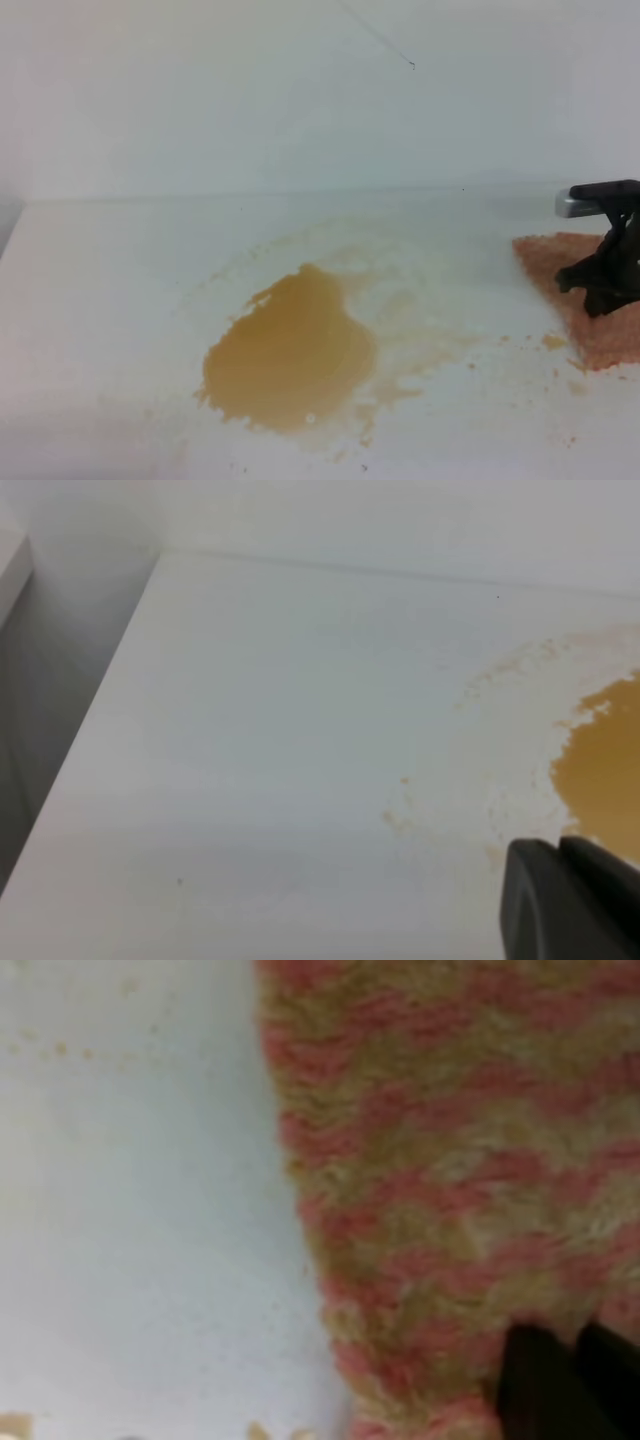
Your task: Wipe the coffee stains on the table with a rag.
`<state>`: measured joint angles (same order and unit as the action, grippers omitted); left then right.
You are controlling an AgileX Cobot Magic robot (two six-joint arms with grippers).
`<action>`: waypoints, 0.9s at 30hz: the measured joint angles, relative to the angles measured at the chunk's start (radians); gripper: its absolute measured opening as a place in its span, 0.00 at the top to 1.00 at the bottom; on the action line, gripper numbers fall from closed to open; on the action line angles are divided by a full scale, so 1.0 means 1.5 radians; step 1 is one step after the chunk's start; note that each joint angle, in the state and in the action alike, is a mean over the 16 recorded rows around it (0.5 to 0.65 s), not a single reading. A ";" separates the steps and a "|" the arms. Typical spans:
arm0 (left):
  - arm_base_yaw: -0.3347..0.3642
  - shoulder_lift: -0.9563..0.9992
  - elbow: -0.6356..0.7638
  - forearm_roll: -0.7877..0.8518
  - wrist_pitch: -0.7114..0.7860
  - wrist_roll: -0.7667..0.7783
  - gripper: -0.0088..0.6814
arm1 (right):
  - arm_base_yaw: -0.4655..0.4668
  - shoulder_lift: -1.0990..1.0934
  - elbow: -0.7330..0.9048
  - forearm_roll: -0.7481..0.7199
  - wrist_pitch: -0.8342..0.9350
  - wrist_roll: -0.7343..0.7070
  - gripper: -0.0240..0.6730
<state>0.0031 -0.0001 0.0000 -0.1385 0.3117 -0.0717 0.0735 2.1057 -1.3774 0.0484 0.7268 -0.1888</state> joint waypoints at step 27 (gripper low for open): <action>0.000 -0.001 0.000 0.000 0.000 0.000 0.99 | 0.193 0.020 -0.002 0.183 -0.012 -0.050 0.95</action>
<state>0.0032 -0.0016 0.0000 -0.1385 0.3117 -0.0717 0.3623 2.1352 -1.3806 0.3223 0.7082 -0.2644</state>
